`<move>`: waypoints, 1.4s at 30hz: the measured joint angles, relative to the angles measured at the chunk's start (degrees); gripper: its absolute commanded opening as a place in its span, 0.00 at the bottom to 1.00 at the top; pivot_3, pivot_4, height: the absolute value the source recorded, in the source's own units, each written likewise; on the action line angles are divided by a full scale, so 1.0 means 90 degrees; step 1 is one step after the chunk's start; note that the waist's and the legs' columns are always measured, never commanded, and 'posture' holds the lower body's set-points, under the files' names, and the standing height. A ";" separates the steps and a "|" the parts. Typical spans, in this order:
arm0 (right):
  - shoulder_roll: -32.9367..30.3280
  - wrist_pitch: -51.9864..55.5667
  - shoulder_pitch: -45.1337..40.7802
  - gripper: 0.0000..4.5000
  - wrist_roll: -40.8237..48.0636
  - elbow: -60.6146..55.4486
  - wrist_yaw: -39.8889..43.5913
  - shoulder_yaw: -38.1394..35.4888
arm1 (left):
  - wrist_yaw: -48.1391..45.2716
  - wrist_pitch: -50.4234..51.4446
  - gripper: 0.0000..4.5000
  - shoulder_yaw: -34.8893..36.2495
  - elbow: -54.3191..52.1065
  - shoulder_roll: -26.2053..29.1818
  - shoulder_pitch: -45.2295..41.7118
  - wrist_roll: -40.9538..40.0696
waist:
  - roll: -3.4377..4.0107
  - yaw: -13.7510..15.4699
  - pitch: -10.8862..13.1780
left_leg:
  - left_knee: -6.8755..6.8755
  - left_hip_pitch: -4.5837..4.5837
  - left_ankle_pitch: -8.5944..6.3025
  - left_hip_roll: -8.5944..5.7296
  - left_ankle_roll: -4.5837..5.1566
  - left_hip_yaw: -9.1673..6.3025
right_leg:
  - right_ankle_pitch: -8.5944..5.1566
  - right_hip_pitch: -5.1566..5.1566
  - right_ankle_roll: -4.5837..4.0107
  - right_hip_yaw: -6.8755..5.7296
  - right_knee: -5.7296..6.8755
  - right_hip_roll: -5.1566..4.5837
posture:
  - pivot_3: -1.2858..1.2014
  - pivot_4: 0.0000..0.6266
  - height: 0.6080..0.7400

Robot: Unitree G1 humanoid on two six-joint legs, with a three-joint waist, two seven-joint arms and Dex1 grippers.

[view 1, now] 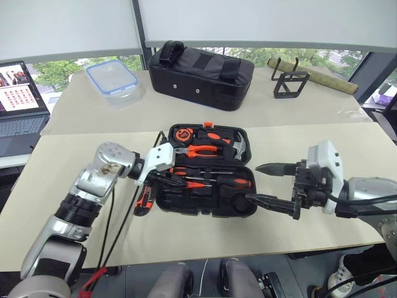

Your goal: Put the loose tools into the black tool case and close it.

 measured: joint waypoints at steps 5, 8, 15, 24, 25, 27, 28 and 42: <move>0.0001 0.0000 -0.0001 1.00 0.0004 0.0000 0.0003 0.0000 | 0.0261 -0.0345 0.00 -0.0062 0.0100 -0.0056 0.0004 0.0272 | 0.0000 0.0017 0.0000 | -0.0001 0.0013 -0.0001 0.0001 0.0000 -0.0001 | 0.0000 0.0016 0.0000 0.0004 -0.0005 -0.0001 | 0.52 0.24 0.86; 0.0011 0.0001 -0.0004 1.00 0.0007 -0.0001 -0.0014 0.0001 | 0.0461 -0.0641 0.00 -0.0108 0.0169 -0.0141 0.0022 0.0414 | 0.0001 0.0038 -0.0001 | -0.0009 0.0047 -0.0003 0.0002 0.0003 -0.0002 | 0.0000 0.0048 0.0001 0.0007 -0.0013 -0.0002 | 0.52 0.24 0.86; 0.0022 0.0004 -0.0002 1.00 0.0025 -0.0010 -0.0022 0.0004 | 0.0555 -0.0774 0.00 -0.0104 0.0113 -0.0158 0.0176 0.0415 | 0.0004 0.0039 -0.0004 | -0.0010 0.0056 -0.0005 0.0002 0.0006 -0.0002 | -0.0001 0.0053 0.0002 0.0010 -0.0011 -0.0001 | 0.52 0.24 0.86; 0.0054 0.0004 -0.0398 1.00 0.0013 0.0132 0.0079 0.0278 | 0.0820 -0.0347 0.12 0.0247 -0.0307 0.0005 0.0551 0.0281 | 0.0008 0.0013 -0.0006 | -0.0015 0.0061 -0.0005 0.0005 0.0005 -0.0001 | -0.0001 0.0052 0.0002 0.0013 -0.0008 0.0002 | 0.52 0.24 0.86; 0.0053 0.0004 -0.0503 1.00 0.0011 0.0175 0.0111 0.0290 | 0.0858 -0.0108 0.15 0.0378 -0.0380 0.0122 0.0609 0.0185 | 0.0007 -0.0010 -0.0006 | -0.0018 0.0060 -0.0005 0.0006 0.0005 0.0000 | -0.0001 0.0047 0.0001 0.0012 -0.0007 0.0006 | 0.52 0.24 0.86; 0.0058 0.0004 -0.0754 1.00 0.0015 0.0296 0.0176 0.0392 | 0.0995 0.0599 0.31 0.0835 -0.0689 0.0422 0.0819 -0.0101 | 0.0005 -0.0064 -0.0003 | -0.0025 0.0057 -0.0005 0.0009 0.0004 0.0002 | -0.0002 0.0037 0.0001 0.0011 -0.0005 0.0012 | 0.52 0.24 0.86; 0.0067 0.0005 -0.0886 1.00 0.0021 0.0372 0.0237 0.0445 | 0.1061 0.1034 0.39 0.1192 -0.0994 0.0628 0.0969 -0.0352 | 0.0004 -0.0080 -0.0001 | -0.0031 0.0057 -0.0006 0.0010 0.0004 0.0002 | -0.0002 0.0034 0.0001 0.0009 -0.0003 0.0012 | 0.52 0.24 0.86; 0.0242 -0.0228 -0.1780 1.00 -0.0317 0.1133 0.1259 0.1316 | 0.2974 0.5683 0.99 0.5181 -0.4532 0.1271 0.4066 -0.1878 | 0.0005 0.0063 0.0002 | -0.0094 0.0085 -0.0030 0.0005 -0.0050 0.0000 | -0.0001 0.0054 0.0001 -0.0010 -0.0075 0.0023 | 0.52 0.24 0.86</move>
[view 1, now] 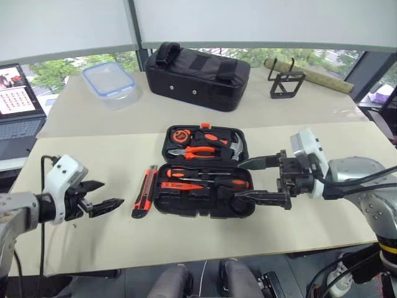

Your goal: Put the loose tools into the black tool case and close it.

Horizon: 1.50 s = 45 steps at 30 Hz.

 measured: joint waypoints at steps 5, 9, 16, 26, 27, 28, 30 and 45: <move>0.0109 -0.0063 -0.0032 1.00 -0.0100 -0.0004 0.0103 0.0161 | 0.1030 0.1366 0.99 -0.0745 -0.0260 -0.0624 -0.1178 -0.0235 | -0.0006 0.0057 -0.0003 | 0.0002 0.0000 0.0000 -0.0011 -0.0001 0.0006 | 0.0007 0.0010 0.0008 0.0001 0.0013 -0.0004 | 0.52 0.24 0.86; 0.0140 -0.0097 0.0084 1.00 -0.0199 -0.0046 0.0001 0.0113 | 0.1739 0.1530 0.99 -0.1712 0.0261 -0.0929 -0.1791 -0.0062 | -0.0005 0.0025 -0.0004 | -0.0006 0.0002 0.0009 -0.0003 -0.0013 0.0007 | 0.0008 -0.0002 0.0003 0.0001 0.0021 -0.0010 | 0.52 0.24 0.86; 0.0143 -0.0107 0.0529 1.00 -0.0182 -0.0348 -0.0256 -0.0118 | 0.2205 0.0989 0.99 -0.2743 0.1304 -0.1161 -0.2487 0.0179 | -0.0004 0.0005 -0.0004 | -0.0008 0.0004 0.0011 -0.0003 -0.0017 0.0006 | 0.0008 0.0002 -0.0001 0.0003 0.0019 -0.0012 | 0.52 0.24 0.86; 0.0141 -0.0099 0.0777 1.00 -0.0166 -0.0510 -0.0620 -0.0310 | 0.2046 0.0028 0.71 -0.3721 0.1867 -0.0915 -0.2777 0.0397 | 0.0021 0.0070 -0.0019 | -0.0009 0.0027 0.0010 -0.0006 -0.0019 0.0006 | 0.0008 0.0025 0.0000 0.0011 0.0023 -0.0016 | 0.52 0.24 0.86; 0.0141 -0.0099 0.0782 1.00 -0.0166 -0.0511 -0.0627 -0.0337 | 0.2014 0.0011 0.62 -0.3763 0.1864 -0.0900 -0.2781 0.0393 | 0.0023 0.0058 -0.0020 | -0.0011 0.0028 0.0010 -0.0005 -0.0019 0.0006 | 0.0007 0.0024 0.0000 0.0011 0.0023 -0.0016 | 0.52 0.24 0.86; 0.0141 -0.0099 0.0788 1.00 -0.0167 -0.0515 -0.0638 -0.0358 | 0.1987 -0.0022 0.54 -0.3819 0.1872 -0.0865 -0.2781 0.0396 | 0.0027 0.0043 -0.0023 | -0.0014 0.0030 0.0011 -0.0004 -0.0018 0.0006 | 0.0008 0.0024 0.0000 0.0012 0.0023 -0.0014 | 0.52 0.24 0.86; 0.0141 -0.0099 0.0812 1.00 -0.0168 -0.0524 -0.0659 -0.0367 | 0.1953 -0.0126 0.39 -0.3898 0.1932 -0.0709 -0.2781 0.0438 | 0.0033 0.0027 -0.0026 | -0.0020 0.0034 0.0012 -0.0002 -0.0018 0.0007 | 0.0007 0.0022 -0.0001 0.0014 0.0026 -0.0012 | 0.52 0.24 0.86; -0.0406 0.0397 0.1454 1.00 0.0394 -0.0845 -0.0583 -0.0928 | -0.1862 -0.3602 0.34 -0.4303 0.3190 0.1364 -0.3939 0.0608 | 0.0021 0.0006 -0.0017 | -0.0016 -0.0010 0.0018 -0.0003 -0.0002 0.0000 | 0.0001 -0.0002 -0.0013 -0.0001 -0.0002 -0.0026 | 0.52 0.24 0.86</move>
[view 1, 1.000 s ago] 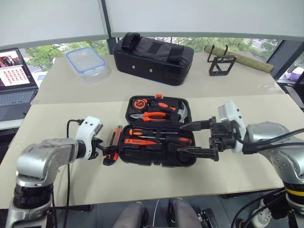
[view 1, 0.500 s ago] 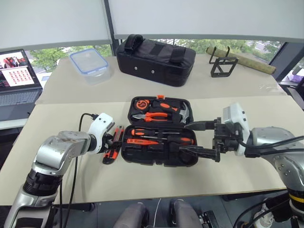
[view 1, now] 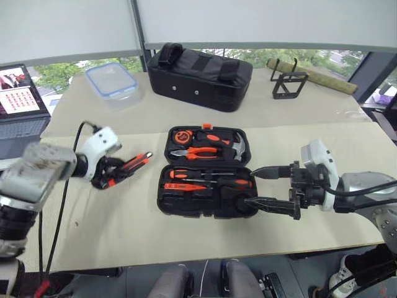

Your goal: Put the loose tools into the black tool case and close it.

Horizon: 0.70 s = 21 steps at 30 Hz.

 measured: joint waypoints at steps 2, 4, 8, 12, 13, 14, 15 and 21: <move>-0.0028 -0.0005 0.0133 1.00 -0.0029 -0.0039 -0.0007 -0.0037 | -0.0606 -0.0174 0.34 -0.0327 0.0014 -0.0290 -0.0602 -0.0022 | -0.0001 0.0044 0.0001 | 0.0010 -0.0004 -0.0001 -0.0007 0.0010 0.0002 | 0.0004 0.0005 0.0008 -0.0001 -0.0003 -0.0005 | 0.52 0.24 0.86; -0.0047 -0.0015 0.0262 1.00 -0.0067 -0.0068 -0.0013 -0.0122 | -0.0960 -0.0183 0.34 -0.0814 0.0110 -0.0766 -0.1148 0.0065 | -0.0003 0.0060 0.0001 | 0.0015 -0.0005 0.0000 -0.0009 0.0017 0.0006 | 0.0007 0.0007 0.0012 0.0000 -0.0005 -0.0005 | 0.52 0.24 0.86; -0.0059 -0.0015 0.0457 1.00 -0.0072 -0.0242 -0.0068 -0.0239 | -0.1552 -0.0058 0.34 -0.2039 0.0145 -0.1521 -0.1669 0.0396 | -0.0006 -0.0026 0.0003 | 0.0014 -0.0010 0.0016 0.0001 0.0049 0.0016 | 0.0007 -0.0004 0.0013 0.0013 0.0002 0.0002 | 0.52 0.24 0.86; -0.0060 -0.0014 0.0726 1.00 -0.0065 -0.0444 -0.0258 -0.0396 | -0.1578 0.0615 0.34 -0.2873 0.0157 -0.2172 -0.1972 0.0666 | -0.0008 -0.0098 0.0004 | 0.0013 -0.0016 0.0018 0.0005 0.0050 0.0012 | 0.0007 -0.0009 0.0012 0.0023 0.0007 0.0004 | 0.52 0.24 0.86; -0.0059 -0.0014 0.0794 1.00 -0.0062 -0.0507 -0.0305 -0.0460 | -0.1525 0.0828 0.34 -0.2982 0.0162 -0.2298 -0.2051 0.0713 | -0.0009 -0.0100 0.0004 | 0.0016 -0.0017 0.0018 0.0005 0.0050 0.0009 | 0.0007 -0.0009 0.0012 0.0023 0.0007 0.0004 | 0.52 0.24 0.86; -0.0057 -0.0014 0.0838 1.00 -0.0055 -0.0572 -0.0350 -0.0493 | -0.1469 0.0960 0.34 -0.3063 0.0164 -0.2375 -0.2107 0.0772 | -0.0009 -0.0107 0.0004 | 0.0015 -0.0017 0.0018 0.0005 0.0051 0.0010 | 0.0007 -0.0008 0.0012 0.0024 0.0007 0.0004 | 0.52 0.24 0.86; -0.0042 -0.0014 0.0882 1.00 -0.0046 -0.0616 -0.0402 -0.0524 | -0.1430 0.1059 0.34 -0.3118 0.0170 -0.2419 -0.2143 0.0825 | -0.0009 -0.0113 0.0004 | 0.0015 -0.0016 0.0018 0.0005 0.0051 0.0009 | 0.0007 -0.0008 0.0012 0.0025 0.0006 0.0004 | 0.52 0.24 0.86; 0.0006 -0.0013 0.1106 1.00 0.0075 -0.0827 -0.0719 -0.0710 | -0.1076 0.1599 0.34 -0.3335 0.0301 -0.2799 -0.2226 0.1039 | -0.0009 -0.0099 0.0004 | 0.0018 -0.0015 0.0018 0.0003 0.0052 0.0009 | 0.0006 -0.0005 0.0013 0.0023 0.0005 0.0005 | 0.52 0.24 0.86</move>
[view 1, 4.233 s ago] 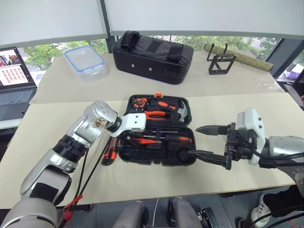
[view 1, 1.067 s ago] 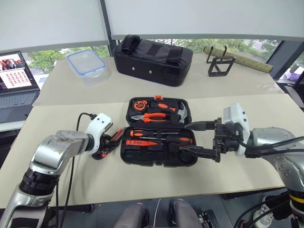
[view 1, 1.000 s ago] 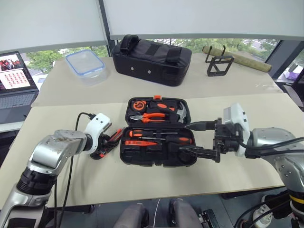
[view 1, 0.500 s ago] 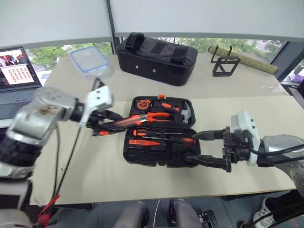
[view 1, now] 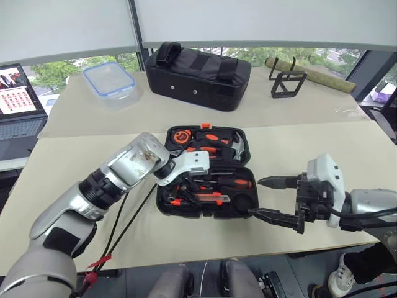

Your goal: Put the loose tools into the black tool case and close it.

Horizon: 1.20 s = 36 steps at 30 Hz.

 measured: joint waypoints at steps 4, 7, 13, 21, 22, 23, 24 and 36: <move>0.0013 0.0000 0.0044 1.00 0.0000 -0.0030 -0.0118 -0.0018 | 0.0089 0.0105 0.34 -0.0055 -0.0012 -0.0028 -0.0026 0.0089 | 0.0001 0.0016 0.0000 | 0.0000 0.0009 0.0000 0.0000 0.0000 0.0000 | 0.0000 0.0007 0.0000 0.0002 0.0001 -0.0001 | 0.52 0.24 0.86; 0.0018 -0.0004 0.0044 1.00 -0.0007 -0.0020 -0.0129 -0.0026 | 0.0153 0.0331 0.34 -0.0044 -0.0150 -0.0015 -0.0024 0.0082 | 0.0001 0.0011 -0.0001 | -0.0001 0.0011 0.0000 0.0000 -0.0001 0.0000 | 0.0000 0.0007 0.0000 0.0002 0.0003 0.0000 | 0.52 0.24 0.86; 0.0056 -0.0067 -0.0127 1.00 -0.0072 0.0112 -0.0131 0.0020 | 0.0188 0.0598 0.56 -0.0043 -0.0466 0.0154 0.0023 0.0030 | 0.0001 -0.0016 -0.0001 | -0.0004 0.0013 0.0000 0.0001 -0.0001 0.0000 | 0.0000 0.0005 0.0000 0.0001 0.0004 0.0002 | 0.52 0.24 0.86; 0.0188 -0.0143 -0.0325 1.00 -0.0241 0.0292 -0.0124 0.0298 | 0.0159 0.0655 0.98 0.0198 -0.0667 0.0364 0.0116 -0.0261 | 0.0001 -0.0009 -0.0001 | 0.0000 0.0014 0.0001 -0.0001 -0.0002 0.0001 | 0.0000 0.0008 0.0000 0.0001 0.0005 0.0003 | 0.52 0.24 0.86; 0.0187 -0.0147 -0.0351 1.00 -0.0261 0.0294 -0.0123 0.0298 | 0.0172 0.0652 0.98 0.0277 -0.0590 0.0403 0.0116 -0.0287 | 0.0001 -0.0010 -0.0001 | 0.0000 0.0014 0.0001 -0.0001 -0.0002 0.0001 | 0.0000 0.0006 0.0000 0.0000 0.0006 0.0004 | 0.52 0.24 0.86; 0.0187 -0.0149 -0.0376 1.00 -0.0267 0.0302 -0.0119 0.0299 | 0.0173 0.0622 0.98 0.0397 -0.0505 0.0437 0.0117 -0.0337 | 0.0001 -0.0014 -0.0001 | -0.0001 0.0013 0.0001 -0.0001 -0.0002 0.0001 | 0.0000 0.0004 0.0000 -0.0002 0.0007 0.0004 | 0.52 0.24 0.86; 0.0187 -0.0152 -0.0390 1.00 -0.0271 0.0317 -0.0116 0.0300 | 0.0159 0.0535 0.98 0.0556 -0.0455 0.0460 0.0117 -0.0402 | 0.0001 -0.0015 -0.0001 | -0.0002 0.0012 0.0001 0.0000 -0.0002 0.0001 | 0.0000 0.0001 0.0000 -0.0005 0.0007 0.0005 | 0.52 0.24 0.86; 0.0188 -0.0165 -0.0422 1.00 -0.0395 0.0419 -0.0064 0.0319 | -0.0823 -0.2077 0.10 0.1683 -0.0070 0.0772 0.1230 -0.0848 | 0.0002 0.0036 -0.0001 | 0.0002 0.0013 0.0003 -0.0003 -0.0008 0.0001 | 0.0000 0.0009 -0.0002 -0.0014 -0.0005 -0.0003 | 0.52 0.24 0.86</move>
